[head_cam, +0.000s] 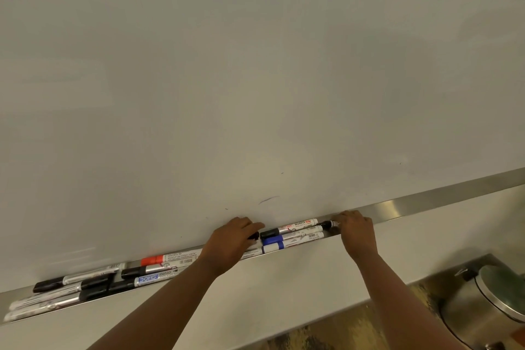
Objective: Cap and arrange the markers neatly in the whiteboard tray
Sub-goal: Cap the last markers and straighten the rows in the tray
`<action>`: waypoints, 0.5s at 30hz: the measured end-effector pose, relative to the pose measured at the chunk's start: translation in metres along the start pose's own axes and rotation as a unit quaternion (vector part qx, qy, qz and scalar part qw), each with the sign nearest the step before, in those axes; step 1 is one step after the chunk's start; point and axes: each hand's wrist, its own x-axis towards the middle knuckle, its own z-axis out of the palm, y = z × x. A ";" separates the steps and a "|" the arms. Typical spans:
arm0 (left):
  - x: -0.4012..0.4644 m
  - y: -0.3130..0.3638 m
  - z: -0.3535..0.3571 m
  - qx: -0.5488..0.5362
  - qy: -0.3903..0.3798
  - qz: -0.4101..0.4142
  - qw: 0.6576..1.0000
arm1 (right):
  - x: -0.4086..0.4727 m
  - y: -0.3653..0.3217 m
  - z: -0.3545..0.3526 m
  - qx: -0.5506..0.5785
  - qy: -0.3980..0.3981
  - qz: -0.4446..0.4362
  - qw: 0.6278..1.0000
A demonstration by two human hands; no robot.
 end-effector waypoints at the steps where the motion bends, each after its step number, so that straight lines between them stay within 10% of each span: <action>1: 0.001 0.003 -0.001 -0.061 0.000 -0.023 0.998 | 0.000 0.000 0.000 -0.001 0.001 -0.001 1.000; 4: 0.004 0.012 -0.001 -0.244 0.079 -0.100 0.961 | -0.003 0.001 -0.001 0.033 0.025 -0.007 0.999; 8: 0.010 0.024 -0.005 -0.498 0.096 -0.240 0.828 | -0.006 -0.007 -0.011 0.136 0.090 -0.039 0.986; 15: 0.011 0.039 -0.003 -0.632 0.118 -0.326 0.693 | -0.011 -0.054 -0.037 0.184 0.019 -0.237 0.954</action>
